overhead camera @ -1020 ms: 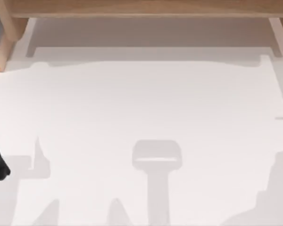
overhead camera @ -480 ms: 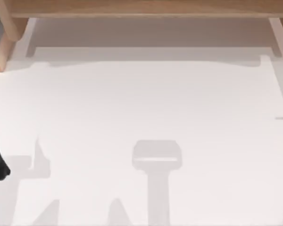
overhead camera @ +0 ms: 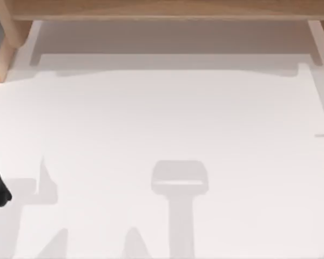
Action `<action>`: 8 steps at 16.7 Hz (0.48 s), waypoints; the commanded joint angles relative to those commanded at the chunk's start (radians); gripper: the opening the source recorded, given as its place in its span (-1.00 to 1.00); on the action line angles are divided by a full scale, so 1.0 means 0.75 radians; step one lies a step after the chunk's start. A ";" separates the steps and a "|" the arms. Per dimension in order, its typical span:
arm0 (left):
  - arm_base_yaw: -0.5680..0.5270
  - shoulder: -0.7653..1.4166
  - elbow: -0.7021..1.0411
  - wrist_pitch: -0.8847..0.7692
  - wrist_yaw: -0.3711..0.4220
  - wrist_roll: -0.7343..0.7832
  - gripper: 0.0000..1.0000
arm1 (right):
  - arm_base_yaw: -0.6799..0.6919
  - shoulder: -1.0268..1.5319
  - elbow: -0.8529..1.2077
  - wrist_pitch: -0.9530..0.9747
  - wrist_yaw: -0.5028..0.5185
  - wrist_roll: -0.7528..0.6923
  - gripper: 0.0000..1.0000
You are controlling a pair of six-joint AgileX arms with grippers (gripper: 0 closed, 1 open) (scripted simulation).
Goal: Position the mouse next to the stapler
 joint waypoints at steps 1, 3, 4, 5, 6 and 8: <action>0.000 0.000 0.000 0.000 0.000 0.000 1.00 | 0.000 -0.002 0.000 0.005 0.000 0.000 -1.00; 0.000 0.000 0.000 0.000 0.000 0.000 1.00 | -0.002 -0.005 0.002 0.016 -0.002 -0.001 -1.00; 0.000 0.000 0.000 0.000 0.000 0.000 1.00 | -0.002 -0.007 0.003 0.022 -0.002 -0.001 -1.00; 0.000 0.000 0.000 0.000 0.000 0.000 1.00 | -0.003 -0.009 0.004 0.029 -0.003 -0.001 -1.00; 0.000 0.000 0.000 0.000 0.000 0.000 1.00 | -0.003 -0.010 0.005 0.036 -0.003 -0.001 -1.00; 0.000 0.000 0.000 0.000 0.000 0.000 1.00 | -0.004 -0.012 0.007 0.050 -0.003 -0.001 -1.00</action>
